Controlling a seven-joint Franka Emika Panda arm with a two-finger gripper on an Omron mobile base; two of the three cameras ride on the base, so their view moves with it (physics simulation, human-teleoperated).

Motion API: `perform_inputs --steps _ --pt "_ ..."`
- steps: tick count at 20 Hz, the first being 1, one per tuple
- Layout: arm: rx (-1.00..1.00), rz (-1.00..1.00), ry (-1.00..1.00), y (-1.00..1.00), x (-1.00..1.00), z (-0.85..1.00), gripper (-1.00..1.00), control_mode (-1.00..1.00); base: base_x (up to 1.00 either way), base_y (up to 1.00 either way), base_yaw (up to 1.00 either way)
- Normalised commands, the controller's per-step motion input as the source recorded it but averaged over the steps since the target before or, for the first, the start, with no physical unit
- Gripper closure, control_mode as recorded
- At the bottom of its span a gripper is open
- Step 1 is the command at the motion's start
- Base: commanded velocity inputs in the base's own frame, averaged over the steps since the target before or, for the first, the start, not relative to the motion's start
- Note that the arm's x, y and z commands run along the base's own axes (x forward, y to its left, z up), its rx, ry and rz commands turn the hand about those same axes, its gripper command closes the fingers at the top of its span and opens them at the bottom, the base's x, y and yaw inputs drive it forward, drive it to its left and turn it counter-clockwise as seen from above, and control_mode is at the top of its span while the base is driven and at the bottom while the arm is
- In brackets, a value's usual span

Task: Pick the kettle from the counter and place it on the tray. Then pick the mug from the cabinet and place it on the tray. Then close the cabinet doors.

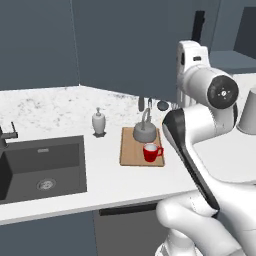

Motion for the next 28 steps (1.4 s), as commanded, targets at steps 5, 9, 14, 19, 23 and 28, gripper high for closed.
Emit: perform_inputs --steps 5,9,14,19,23,28 --pt "0.01 -0.08 0.06 -0.36 0.9 -0.22 -1.0 -1.0 0.0 0.0 0.0" --pt "0.12 0.0 0.01 -0.07 0.87 -0.23 -1.0 -1.0 0.0 0.0 0.0" --pt "0.14 0.02 0.0 -0.08 0.77 -0.22 -1.0 -1.0 0.0 0.0 0.0" --pt "0.08 0.02 0.0 -0.11 0.86 -0.32 -1.0 -1.0 0.0 0.0 0.0" --pt "0.06 0.01 0.0 0.0 0.63 -0.27 -1.0 -1.0 0.0 0.0 0.0" --pt "0.06 0.02 0.0 0.0 0.44 -0.17 -1.0 -1.0 0.0 0.0 0.0"
